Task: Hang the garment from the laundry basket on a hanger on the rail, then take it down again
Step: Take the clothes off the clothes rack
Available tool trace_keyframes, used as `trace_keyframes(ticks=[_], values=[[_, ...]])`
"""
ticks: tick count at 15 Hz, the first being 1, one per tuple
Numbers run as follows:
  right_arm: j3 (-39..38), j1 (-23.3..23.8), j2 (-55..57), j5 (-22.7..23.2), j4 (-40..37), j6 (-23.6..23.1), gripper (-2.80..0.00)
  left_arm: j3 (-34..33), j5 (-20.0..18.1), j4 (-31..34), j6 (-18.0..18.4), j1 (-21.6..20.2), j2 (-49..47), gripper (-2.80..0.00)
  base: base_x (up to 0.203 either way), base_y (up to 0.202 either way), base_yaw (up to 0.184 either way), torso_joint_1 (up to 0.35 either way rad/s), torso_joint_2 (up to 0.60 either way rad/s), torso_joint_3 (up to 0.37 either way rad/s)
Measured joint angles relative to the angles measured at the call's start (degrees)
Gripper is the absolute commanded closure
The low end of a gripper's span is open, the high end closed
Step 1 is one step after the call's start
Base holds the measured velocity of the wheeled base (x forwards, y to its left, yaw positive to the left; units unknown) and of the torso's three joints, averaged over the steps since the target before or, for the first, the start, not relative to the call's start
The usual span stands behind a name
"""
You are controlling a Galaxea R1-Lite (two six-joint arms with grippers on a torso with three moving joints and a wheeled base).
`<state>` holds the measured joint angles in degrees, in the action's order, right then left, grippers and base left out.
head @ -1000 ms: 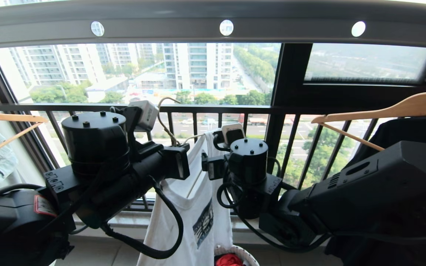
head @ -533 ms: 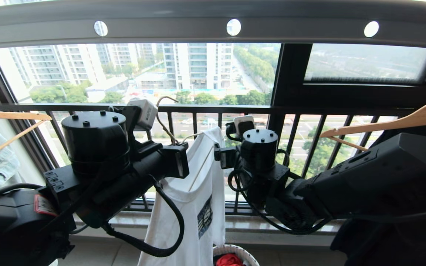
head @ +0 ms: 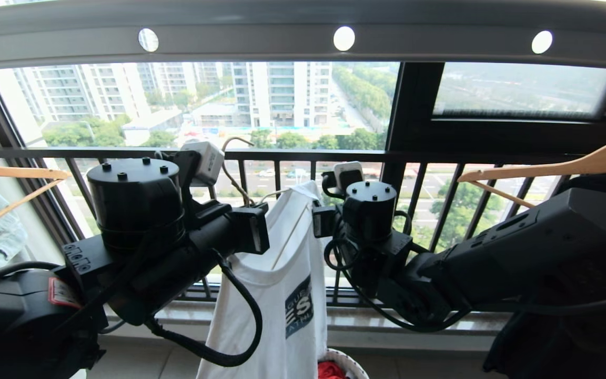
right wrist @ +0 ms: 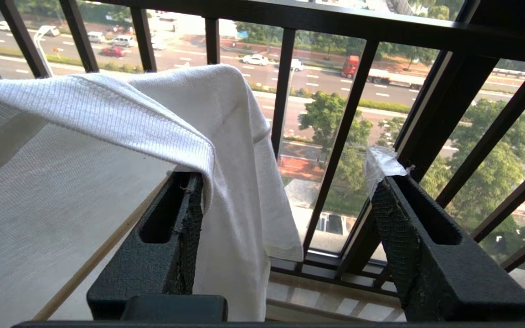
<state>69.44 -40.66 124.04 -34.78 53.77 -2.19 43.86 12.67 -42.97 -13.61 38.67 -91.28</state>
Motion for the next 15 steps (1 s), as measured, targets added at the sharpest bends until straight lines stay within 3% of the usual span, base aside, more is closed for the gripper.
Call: trace_keyframes(ticks=[7, 15], values=[[0.42, 0.97, 0.24, 0.2, 1.95, -0.06, 0.0, -0.25, -0.21, 3.34, -0.06, 1.57, -0.01, 0.0, 0.0, 0.0, 0.0, 0.0, 0.0, 0.0], [4.75, 6.2, 3.85, 0.5, 2.01, -0.06, 0.0, -0.34, -0.38, 3.62, -0.21, 2.34, 0.3, 0.0, 0.0, 0.0, 0.0, 0.0, 0.0, 0.0]])
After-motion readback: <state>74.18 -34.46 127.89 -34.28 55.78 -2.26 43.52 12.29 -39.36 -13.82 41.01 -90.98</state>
